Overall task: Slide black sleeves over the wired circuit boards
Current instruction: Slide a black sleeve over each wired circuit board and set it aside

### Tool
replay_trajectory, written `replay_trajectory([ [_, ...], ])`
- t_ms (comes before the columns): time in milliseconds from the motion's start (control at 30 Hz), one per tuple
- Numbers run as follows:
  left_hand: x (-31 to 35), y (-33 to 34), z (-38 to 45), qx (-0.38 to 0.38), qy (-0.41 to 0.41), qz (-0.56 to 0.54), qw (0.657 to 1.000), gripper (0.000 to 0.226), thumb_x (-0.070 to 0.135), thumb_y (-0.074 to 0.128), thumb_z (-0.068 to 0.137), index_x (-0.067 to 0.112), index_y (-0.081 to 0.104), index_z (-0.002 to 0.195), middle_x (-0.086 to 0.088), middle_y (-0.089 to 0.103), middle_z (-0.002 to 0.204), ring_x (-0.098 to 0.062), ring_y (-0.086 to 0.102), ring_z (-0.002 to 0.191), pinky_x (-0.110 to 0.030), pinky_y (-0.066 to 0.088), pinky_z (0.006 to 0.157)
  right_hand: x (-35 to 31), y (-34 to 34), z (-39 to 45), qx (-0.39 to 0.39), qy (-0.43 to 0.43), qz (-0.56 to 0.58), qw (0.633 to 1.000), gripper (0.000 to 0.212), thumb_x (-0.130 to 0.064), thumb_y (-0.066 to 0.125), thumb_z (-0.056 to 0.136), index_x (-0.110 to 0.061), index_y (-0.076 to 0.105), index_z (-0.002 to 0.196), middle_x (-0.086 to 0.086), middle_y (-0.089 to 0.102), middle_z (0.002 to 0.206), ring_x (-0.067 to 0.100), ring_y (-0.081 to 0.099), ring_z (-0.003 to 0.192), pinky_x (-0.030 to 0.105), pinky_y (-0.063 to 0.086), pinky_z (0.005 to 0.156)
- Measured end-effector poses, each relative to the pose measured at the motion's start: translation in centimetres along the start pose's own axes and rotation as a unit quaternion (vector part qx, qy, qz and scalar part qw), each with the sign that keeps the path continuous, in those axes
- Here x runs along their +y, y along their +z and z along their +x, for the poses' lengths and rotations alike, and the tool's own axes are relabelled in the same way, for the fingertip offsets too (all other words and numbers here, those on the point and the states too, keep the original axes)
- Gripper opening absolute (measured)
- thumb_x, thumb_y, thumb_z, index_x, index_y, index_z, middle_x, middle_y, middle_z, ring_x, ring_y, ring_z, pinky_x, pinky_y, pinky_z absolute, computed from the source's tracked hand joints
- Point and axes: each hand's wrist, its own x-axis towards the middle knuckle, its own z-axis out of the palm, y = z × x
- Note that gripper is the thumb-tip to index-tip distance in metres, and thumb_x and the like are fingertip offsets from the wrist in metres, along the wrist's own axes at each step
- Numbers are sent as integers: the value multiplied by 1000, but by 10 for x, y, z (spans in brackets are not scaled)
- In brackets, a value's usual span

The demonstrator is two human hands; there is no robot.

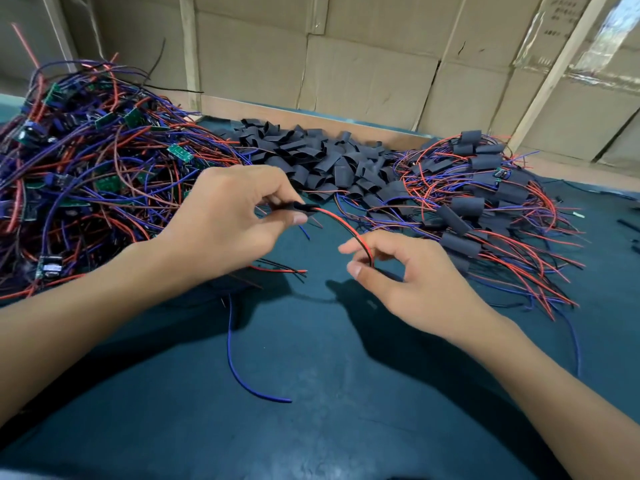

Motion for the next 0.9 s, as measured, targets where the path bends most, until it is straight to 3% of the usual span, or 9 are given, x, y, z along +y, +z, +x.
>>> replay_trajectory([
  [100, -13, -8, 2, 18, 17, 45, 999, 11, 13, 81, 83, 9, 75, 90, 1, 72, 83, -20, 64, 79, -36, 50, 77, 5, 1, 3, 36, 33, -3, 999, 12, -25, 72, 93, -31, 74, 103, -9, 75, 87, 20, 69, 85, 43, 52, 90],
  [200, -21, -10, 3, -11, 60, 84, 995, 18, 16, 80, 85, 10, 74, 101, -1, 70, 91, -26, 63, 84, -42, 52, 80, 4, 0, 5, 64, 58, 45, 995, 6, -32, 72, 92, -32, 69, 97, -2, 74, 76, 26, 68, 70, 41, 55, 78],
  [367, -24, -4, 3, -63, 142, 149, 977, 35, 31, 77, 87, 14, 69, 117, -3, 69, 107, -30, 64, 100, -49, 49, 84, -9, -4, 6, 77, 60, 191, 977, 26, -42, 78, 81, -24, 60, 82, 7, 69, 71, 25, 56, 42, 51, 57, 54],
  [433, -22, 1, 1, -69, 162, 155, 972, 37, 33, 76, 88, 15, 68, 119, -2, 68, 109, -29, 63, 101, -48, 49, 84, -11, -4, 6, 59, 51, 246, 966, 22, -34, 82, 79, -21, 65, 80, 9, 70, 74, 24, 58, 44, 45, 58, 50],
  [500, -20, 7, 0, -78, 182, 161, 967, 36, 32, 75, 88, 15, 67, 119, -1, 67, 111, -29, 62, 100, -46, 48, 84, -11, -1, 6, 28, 52, 308, 950, 15, -17, 83, 82, -15, 71, 90, 17, 70, 83, 23, 63, 54, 36, 59, 55],
  [567, -20, 9, -1, -81, 186, 164, 965, 37, 32, 75, 89, 14, 66, 121, -2, 66, 112, -30, 61, 102, -46, 48, 84, -10, 2, 6, 4, 68, 353, 933, 19, -6, 75, 85, -9, 72, 104, 22, 71, 97, 21, 65, 64, 32, 59, 60],
  [633, -20, 10, -1, -73, 185, 176, 964, 38, 32, 75, 89, 14, 66, 120, -3, 66, 113, -31, 62, 101, -46, 48, 82, -10, 4, 6, 2, 85, 377, 922, 22, 2, 66, 91, -7, 67, 111, 19, 73, 103, 20, 62, 64, 30, 55, 55],
  [733, -19, 9, -1, -60, 188, 192, 961, 38, 31, 77, 88, 13, 67, 119, -5, 66, 112, -32, 61, 99, -47, 48, 79, -12, 3, 7, 9, 110, 403, 908, 26, -3, 68, 91, -7, 60, 116, 12, 76, 105, 15, 48, 50, 21, 37, 40],
  [900, -12, 9, -1, -52, 236, 182, 953, 33, 29, 72, 92, 11, 68, 120, -5, 67, 115, -32, 62, 102, -46, 48, 80, -14, -2, 5, -27, 104, 352, 930, 19, -18, 76, 84, -16, 75, 103, 11, 77, 98, 11, 32, 45, 18, 25, 42],
])
